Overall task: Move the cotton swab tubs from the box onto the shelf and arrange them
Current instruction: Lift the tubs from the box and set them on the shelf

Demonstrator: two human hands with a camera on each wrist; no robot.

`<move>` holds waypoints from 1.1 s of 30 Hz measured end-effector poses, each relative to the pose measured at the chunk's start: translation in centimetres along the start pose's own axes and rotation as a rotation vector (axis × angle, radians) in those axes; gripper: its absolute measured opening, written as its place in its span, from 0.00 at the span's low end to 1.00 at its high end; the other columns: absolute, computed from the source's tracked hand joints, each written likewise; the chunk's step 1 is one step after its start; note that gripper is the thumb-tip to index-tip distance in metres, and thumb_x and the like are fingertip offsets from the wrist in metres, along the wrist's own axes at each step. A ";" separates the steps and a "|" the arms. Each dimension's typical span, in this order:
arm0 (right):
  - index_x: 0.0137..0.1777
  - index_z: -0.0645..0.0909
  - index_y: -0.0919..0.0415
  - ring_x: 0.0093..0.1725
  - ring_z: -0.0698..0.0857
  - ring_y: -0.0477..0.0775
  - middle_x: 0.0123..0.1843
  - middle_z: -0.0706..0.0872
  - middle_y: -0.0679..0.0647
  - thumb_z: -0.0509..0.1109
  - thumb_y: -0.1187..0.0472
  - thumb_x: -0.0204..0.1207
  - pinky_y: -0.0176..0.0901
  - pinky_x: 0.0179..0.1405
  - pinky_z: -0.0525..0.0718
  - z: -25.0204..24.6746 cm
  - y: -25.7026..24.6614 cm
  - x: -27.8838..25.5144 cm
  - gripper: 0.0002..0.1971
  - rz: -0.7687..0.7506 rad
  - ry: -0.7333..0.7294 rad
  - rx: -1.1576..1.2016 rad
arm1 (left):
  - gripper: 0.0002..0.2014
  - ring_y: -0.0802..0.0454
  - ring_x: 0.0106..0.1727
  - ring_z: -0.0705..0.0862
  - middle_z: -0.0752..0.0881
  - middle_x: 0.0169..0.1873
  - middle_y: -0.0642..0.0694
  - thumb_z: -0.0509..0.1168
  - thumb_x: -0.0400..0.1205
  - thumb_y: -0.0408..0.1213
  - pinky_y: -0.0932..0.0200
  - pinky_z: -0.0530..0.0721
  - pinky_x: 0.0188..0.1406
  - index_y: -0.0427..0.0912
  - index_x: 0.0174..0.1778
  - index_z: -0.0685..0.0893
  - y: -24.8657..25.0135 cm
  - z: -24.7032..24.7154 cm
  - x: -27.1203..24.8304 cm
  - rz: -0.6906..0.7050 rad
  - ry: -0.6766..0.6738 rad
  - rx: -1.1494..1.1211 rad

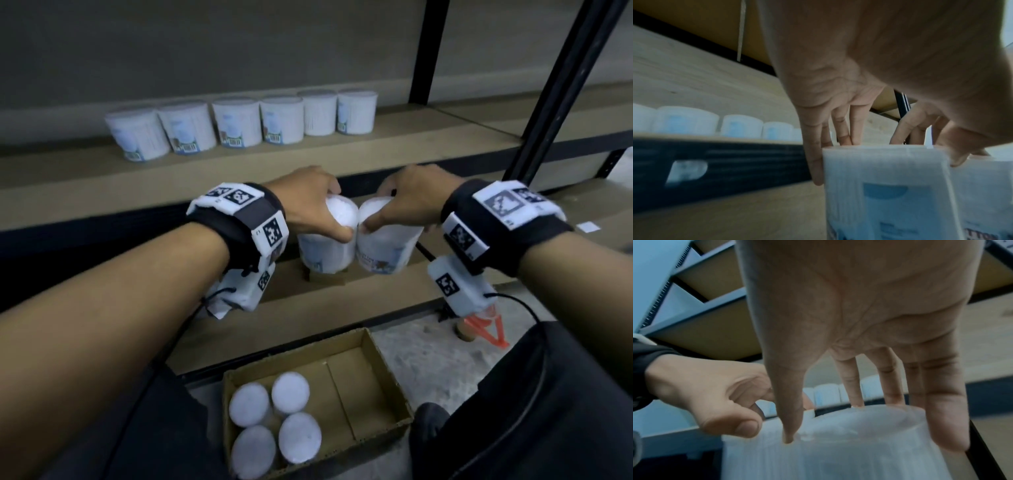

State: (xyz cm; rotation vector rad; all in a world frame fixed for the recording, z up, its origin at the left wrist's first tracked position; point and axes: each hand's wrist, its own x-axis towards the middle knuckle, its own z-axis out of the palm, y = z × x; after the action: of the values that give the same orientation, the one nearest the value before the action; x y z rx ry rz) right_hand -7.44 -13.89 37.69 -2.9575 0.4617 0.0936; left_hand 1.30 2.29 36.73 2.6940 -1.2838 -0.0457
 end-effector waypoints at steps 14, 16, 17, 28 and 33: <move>0.54 0.88 0.59 0.41 0.90 0.64 0.53 0.86 0.57 0.82 0.28 0.47 0.60 0.38 0.92 -9.4 -0.6 2.6 0.42 0.119 0.119 0.224 | 0.30 0.44 0.59 0.84 0.88 0.59 0.47 0.69 0.68 0.63 0.48 0.82 0.54 0.47 0.59 0.87 0.6 -9.7 2.2 -0.024 0.165 -0.003; 0.55 0.86 0.61 0.38 0.91 0.65 0.51 0.85 0.58 0.83 0.31 0.49 0.62 0.38 0.91 -10.1 -0.7 3.3 0.41 0.145 0.146 0.245 | 0.31 0.48 0.59 0.83 0.86 0.61 0.52 0.70 0.68 0.62 0.52 0.81 0.56 0.50 0.64 0.85 0.4 -10.2 2.8 -0.051 0.196 -0.002; 0.54 0.85 0.62 0.37 0.91 0.66 0.49 0.85 0.58 0.84 0.32 0.50 0.63 0.39 0.91 -10.3 -0.8 3.6 0.40 0.159 0.160 0.257 | 0.32 0.50 0.59 0.83 0.85 0.62 0.54 0.70 0.68 0.63 0.52 0.82 0.59 0.50 0.65 0.84 0.4 -10.4 3.1 -0.064 0.205 0.001; 0.35 0.76 0.61 0.37 0.83 0.60 0.35 0.79 0.55 0.82 0.38 0.62 0.55 0.48 0.85 -11.0 -0.5 7.5 0.27 0.183 0.278 0.242 | 0.31 0.50 0.59 0.82 0.85 0.62 0.52 0.71 0.70 0.60 0.58 0.79 0.53 0.48 0.67 0.83 -1.3 -10.8 6.9 -0.081 0.167 0.037; 0.38 0.76 0.60 0.46 0.85 0.62 0.43 0.83 0.57 0.79 0.35 0.63 0.56 0.50 0.86 -10.8 -0.6 9.6 0.28 0.177 0.282 0.154 | 0.27 0.49 0.54 0.81 0.83 0.55 0.53 0.72 0.68 0.60 0.55 0.80 0.54 0.48 0.59 0.83 -1.9 -9.6 8.8 -0.098 0.140 0.019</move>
State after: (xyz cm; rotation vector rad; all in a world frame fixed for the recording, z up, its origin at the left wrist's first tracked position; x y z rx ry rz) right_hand 2.28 -17.84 47.63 -2.7817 0.7304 -0.3293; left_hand 9.27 -2.11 46.25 2.7195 -1.1173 0.1423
